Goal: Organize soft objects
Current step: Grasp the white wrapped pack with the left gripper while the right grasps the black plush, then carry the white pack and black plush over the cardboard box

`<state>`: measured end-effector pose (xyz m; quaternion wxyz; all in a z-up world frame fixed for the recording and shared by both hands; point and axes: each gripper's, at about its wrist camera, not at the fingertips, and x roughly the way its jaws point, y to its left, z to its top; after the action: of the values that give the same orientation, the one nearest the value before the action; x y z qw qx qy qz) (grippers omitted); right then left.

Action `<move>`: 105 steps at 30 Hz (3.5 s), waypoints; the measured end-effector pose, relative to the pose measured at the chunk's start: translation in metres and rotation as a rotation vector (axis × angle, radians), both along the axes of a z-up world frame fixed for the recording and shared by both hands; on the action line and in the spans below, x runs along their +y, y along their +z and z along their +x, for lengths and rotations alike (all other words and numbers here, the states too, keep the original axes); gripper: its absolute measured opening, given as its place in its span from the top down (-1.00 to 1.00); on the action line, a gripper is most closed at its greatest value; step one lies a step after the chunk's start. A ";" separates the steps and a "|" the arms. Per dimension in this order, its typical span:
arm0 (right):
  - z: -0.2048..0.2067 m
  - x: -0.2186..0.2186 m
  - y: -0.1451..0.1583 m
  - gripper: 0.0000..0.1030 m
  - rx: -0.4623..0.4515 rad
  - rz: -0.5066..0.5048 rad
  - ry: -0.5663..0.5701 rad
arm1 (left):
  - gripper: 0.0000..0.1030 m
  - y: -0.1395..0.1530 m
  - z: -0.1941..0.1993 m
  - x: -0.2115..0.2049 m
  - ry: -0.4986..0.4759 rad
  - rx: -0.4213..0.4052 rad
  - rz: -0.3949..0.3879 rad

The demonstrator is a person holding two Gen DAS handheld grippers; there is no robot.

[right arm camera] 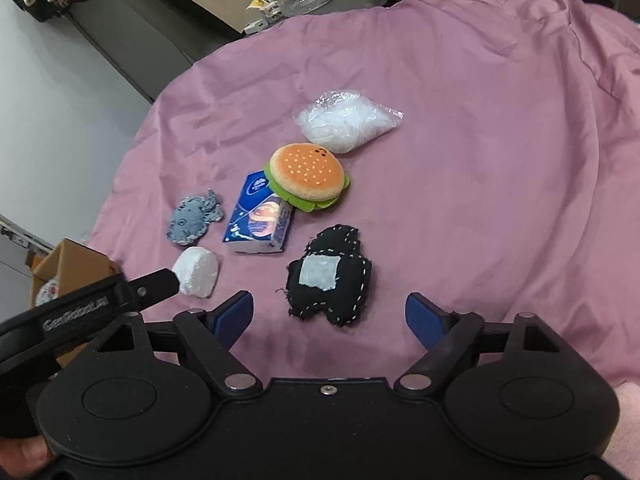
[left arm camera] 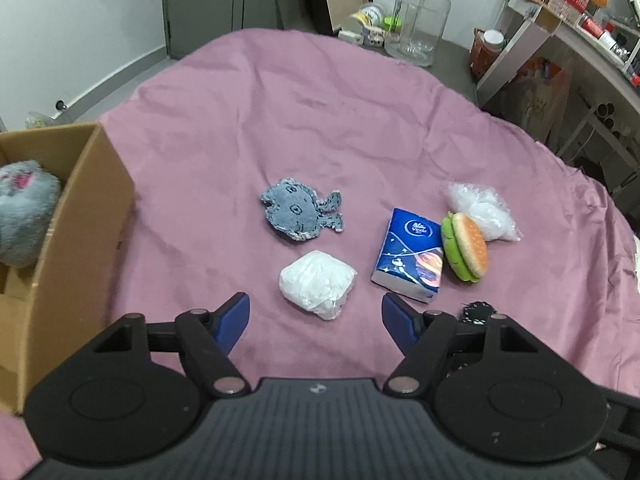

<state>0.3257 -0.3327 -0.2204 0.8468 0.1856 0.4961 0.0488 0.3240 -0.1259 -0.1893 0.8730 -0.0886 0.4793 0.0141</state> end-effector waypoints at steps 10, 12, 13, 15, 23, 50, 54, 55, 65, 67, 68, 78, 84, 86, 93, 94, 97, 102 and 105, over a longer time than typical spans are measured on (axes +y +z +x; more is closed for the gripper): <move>0.019 0.012 -0.021 -0.30 0.050 -0.065 0.001 | -0.11 -0.031 0.032 0.004 -0.027 0.063 -0.013; 0.021 0.014 -0.023 -0.18 0.045 -0.087 -0.004 | 0.07 -0.037 0.034 0.004 -0.032 0.079 -0.024; 0.021 0.015 -0.023 -0.06 0.042 -0.100 -0.003 | 0.07 -0.037 0.034 0.005 -0.030 0.080 -0.028; 0.021 0.018 -0.022 0.17 0.034 -0.116 0.002 | 0.09 -0.035 0.032 0.008 -0.024 0.073 -0.040; 0.013 0.016 -0.005 0.42 -0.008 -0.084 0.027 | 0.09 -0.014 0.012 0.027 0.015 0.033 -0.094; -0.070 0.083 0.115 0.42 -0.272 -0.072 0.081 | 0.09 0.095 -0.096 0.106 0.095 -0.197 -0.167; -0.077 0.094 0.124 0.42 -0.288 -0.057 0.089 | 0.09 0.104 -0.106 0.118 0.103 -0.217 -0.157; -0.079 0.098 0.125 0.42 -0.290 -0.053 0.092 | 0.09 0.106 -0.109 0.121 0.105 -0.222 -0.153; -0.088 0.131 0.133 0.42 -0.300 -0.026 0.130 | 0.09 0.114 -0.124 0.157 0.131 -0.235 -0.127; -0.088 0.138 0.133 0.42 -0.297 -0.017 0.142 | 0.09 0.113 -0.126 0.165 0.142 -0.235 -0.122; -0.088 0.142 0.134 0.42 -0.296 -0.013 0.149 | 0.09 0.113 -0.127 0.169 0.147 -0.233 -0.119; -0.082 0.182 0.133 0.42 -0.300 0.010 0.215 | 0.09 0.106 -0.129 0.209 0.204 -0.219 -0.093; -0.075 0.198 0.129 0.42 -0.298 0.029 0.240 | 0.09 0.097 -0.123 0.225 0.231 -0.200 -0.079; -0.073 0.203 0.126 0.42 -0.292 0.031 0.251 | 0.09 0.092 -0.120 0.229 0.242 -0.190 -0.074; -0.059 0.222 0.116 0.42 -0.271 0.034 0.288 | 0.09 0.074 -0.110 0.245 0.279 -0.153 -0.074; -0.057 0.225 0.115 0.42 -0.269 0.037 0.294 | 0.09 0.071 -0.109 0.246 0.283 -0.148 -0.072; -0.051 0.233 0.111 0.42 -0.265 0.040 0.309 | 0.09 0.066 -0.104 0.249 0.297 -0.140 -0.068; -0.041 0.242 0.106 0.42 -0.259 0.041 0.326 | 0.09 0.058 -0.096 0.248 0.292 -0.138 -0.049; -0.034 0.246 0.103 0.42 -0.248 0.038 0.334 | 0.09 0.053 -0.092 0.248 0.288 -0.127 -0.042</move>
<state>0.2916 -0.0868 -0.1174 0.8779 0.1094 0.4110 0.2201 0.2316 0.1220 -0.1361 0.8885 -0.1754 0.4057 0.1233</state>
